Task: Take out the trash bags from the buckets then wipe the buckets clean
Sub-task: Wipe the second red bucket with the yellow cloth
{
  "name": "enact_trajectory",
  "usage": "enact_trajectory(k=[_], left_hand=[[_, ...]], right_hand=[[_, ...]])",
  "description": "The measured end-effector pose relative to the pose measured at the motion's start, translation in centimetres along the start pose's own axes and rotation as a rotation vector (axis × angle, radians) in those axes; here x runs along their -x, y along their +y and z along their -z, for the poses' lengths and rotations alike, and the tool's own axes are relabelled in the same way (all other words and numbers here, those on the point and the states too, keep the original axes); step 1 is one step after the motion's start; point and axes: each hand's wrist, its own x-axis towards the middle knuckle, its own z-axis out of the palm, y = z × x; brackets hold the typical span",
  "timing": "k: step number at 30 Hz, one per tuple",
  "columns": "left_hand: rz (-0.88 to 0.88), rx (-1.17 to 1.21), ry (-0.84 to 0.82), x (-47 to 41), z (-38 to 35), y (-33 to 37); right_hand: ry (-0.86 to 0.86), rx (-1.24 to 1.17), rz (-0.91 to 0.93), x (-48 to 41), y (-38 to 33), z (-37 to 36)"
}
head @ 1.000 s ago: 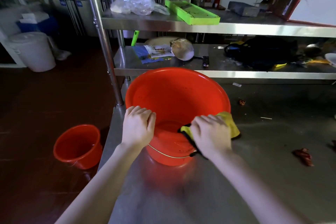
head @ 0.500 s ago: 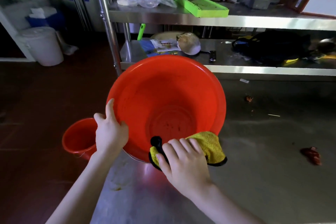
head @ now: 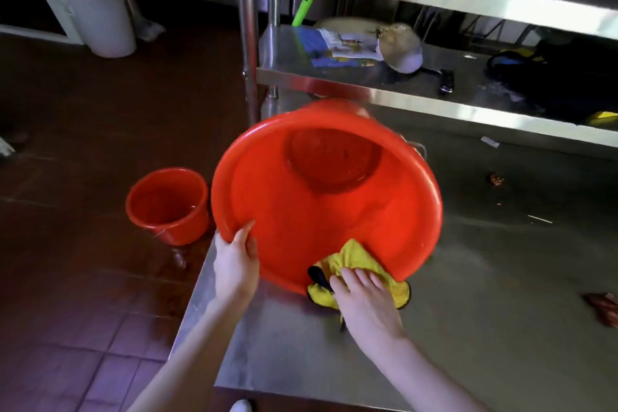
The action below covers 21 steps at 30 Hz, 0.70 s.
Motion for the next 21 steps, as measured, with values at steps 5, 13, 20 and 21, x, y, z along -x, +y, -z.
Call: enact_trajectory(k=[5, 13, 20, 21], left_hand=[[-0.058, 0.015, 0.005, -0.9, -1.9, -2.7], [-0.06, 0.13, 0.055, -0.9, -4.5, -5.2], [-0.023, 0.222, -0.015, -1.0, -6.6, -6.0], [-0.024, 0.232, -0.018, -1.1, -6.7, -6.3]], right_hand=[[-0.117, -0.023, -0.042, 0.2, -0.5, -2.3], [-0.104, -0.071, -0.06, -0.8, -1.5, -3.9], [-0.172, -0.16, 0.072, -4.1, -2.4, -6.8], [-0.173, -0.153, 0.063, -4.6, -2.8, -7.2]])
